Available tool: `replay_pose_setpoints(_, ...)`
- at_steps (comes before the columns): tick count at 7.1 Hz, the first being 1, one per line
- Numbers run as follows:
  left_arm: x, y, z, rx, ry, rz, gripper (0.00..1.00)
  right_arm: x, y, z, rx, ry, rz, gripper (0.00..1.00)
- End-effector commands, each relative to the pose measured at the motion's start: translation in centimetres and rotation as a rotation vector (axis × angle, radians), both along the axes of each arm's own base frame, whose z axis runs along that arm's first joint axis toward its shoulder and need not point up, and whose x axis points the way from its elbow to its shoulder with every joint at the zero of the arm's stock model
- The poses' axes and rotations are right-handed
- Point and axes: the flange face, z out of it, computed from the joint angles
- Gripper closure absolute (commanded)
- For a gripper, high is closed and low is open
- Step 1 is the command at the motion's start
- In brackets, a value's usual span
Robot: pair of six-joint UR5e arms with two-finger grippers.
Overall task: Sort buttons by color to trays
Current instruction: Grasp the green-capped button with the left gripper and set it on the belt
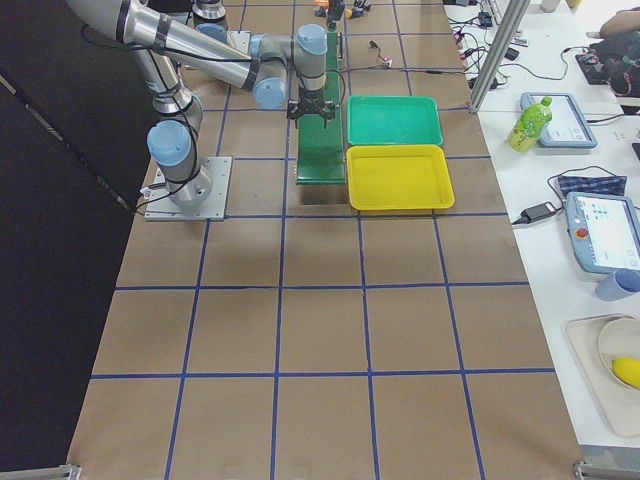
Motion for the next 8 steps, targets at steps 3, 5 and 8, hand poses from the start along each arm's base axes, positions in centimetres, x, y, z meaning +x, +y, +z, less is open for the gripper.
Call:
replay_pose_setpoints(3, -5.7, 5.2, -4.5, -0.087, -0.011, -0.106, 0.78, 0.0, 0.0, -0.1, 0.000, -0.004, 0.004, 0.00)
replay_pose_setpoints(5, -5.3, 4.2, -5.3, -0.125, 0.022, -0.236, 0.02, 0.0, 0.0, -0.1, 0.000, -0.004, 0.005, 0.00)
replay_pose_setpoints(8, -2.3, 3.7, -1.9, -0.191, 0.000, -0.155, 0.00, 0.0, 0.0, -0.1, 0.000, -0.004, 0.005, 0.00)
